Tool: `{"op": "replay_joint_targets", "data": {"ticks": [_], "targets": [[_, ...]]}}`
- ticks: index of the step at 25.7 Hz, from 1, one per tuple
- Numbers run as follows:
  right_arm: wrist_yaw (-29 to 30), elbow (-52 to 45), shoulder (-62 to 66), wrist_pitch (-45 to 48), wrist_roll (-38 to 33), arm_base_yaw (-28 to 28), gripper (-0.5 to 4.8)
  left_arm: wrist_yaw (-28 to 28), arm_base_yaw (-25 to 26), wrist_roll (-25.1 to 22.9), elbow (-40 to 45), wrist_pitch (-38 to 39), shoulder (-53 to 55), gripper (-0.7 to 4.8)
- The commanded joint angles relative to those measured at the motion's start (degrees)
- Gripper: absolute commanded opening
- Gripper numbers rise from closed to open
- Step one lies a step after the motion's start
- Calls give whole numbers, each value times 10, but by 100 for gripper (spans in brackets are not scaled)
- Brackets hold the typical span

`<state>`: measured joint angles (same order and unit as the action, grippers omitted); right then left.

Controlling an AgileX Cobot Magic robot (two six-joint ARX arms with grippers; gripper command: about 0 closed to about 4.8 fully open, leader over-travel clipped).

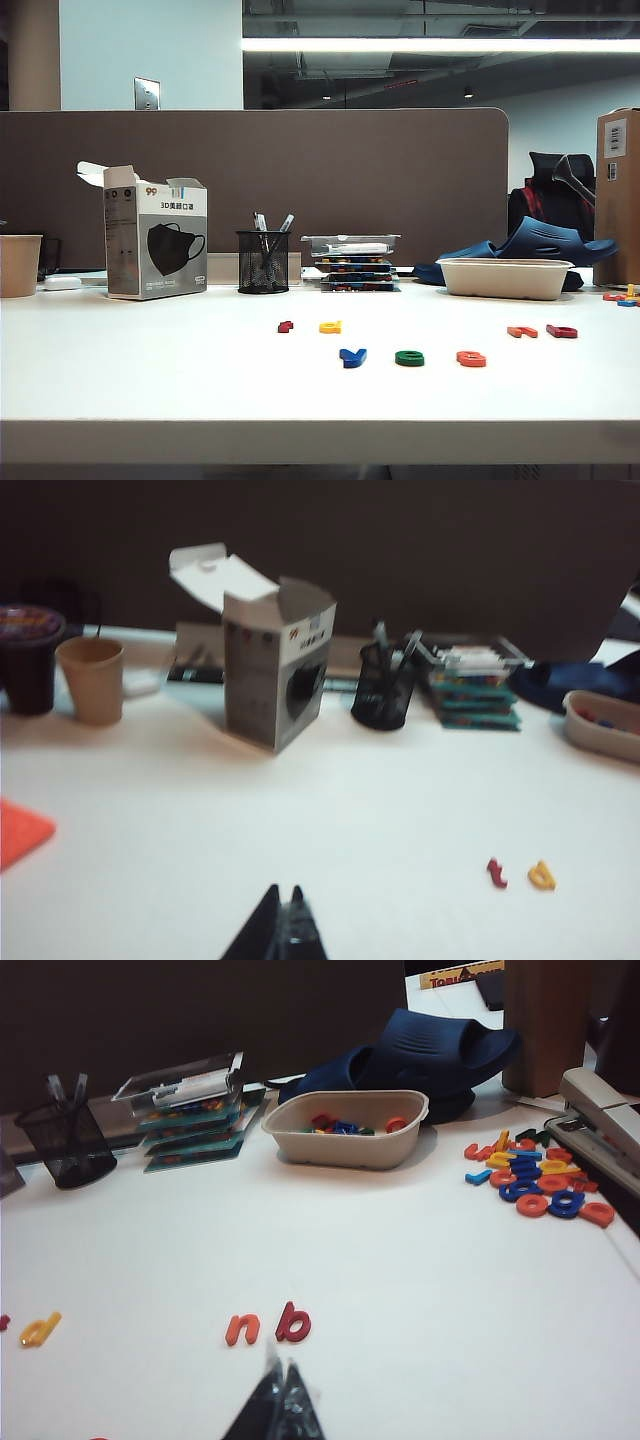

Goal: Select the appropriate letters from the row of letter magnets placed on the table to arrange into the word "yes".

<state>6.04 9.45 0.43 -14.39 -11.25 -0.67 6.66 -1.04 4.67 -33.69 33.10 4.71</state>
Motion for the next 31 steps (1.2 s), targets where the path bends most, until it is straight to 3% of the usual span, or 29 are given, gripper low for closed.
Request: {"op": "replay_joint_targets", "data": {"ticks": [1,7,16,31], "targets": [[-6,-20,-4,38,8,0,-6,0,-2,-2,57,-70,-42,-6],[-16,-38,-4,50,28,0,-6,11,-2,-1,117,-128,-46,-6],[-23,-90,-4,131,43,0,-6,4,-2,3,237,-285,-46,-6],[-62,-96,-4,147,73,0,-6,-7,-2,-3,333,-402,-46,-6]]}}
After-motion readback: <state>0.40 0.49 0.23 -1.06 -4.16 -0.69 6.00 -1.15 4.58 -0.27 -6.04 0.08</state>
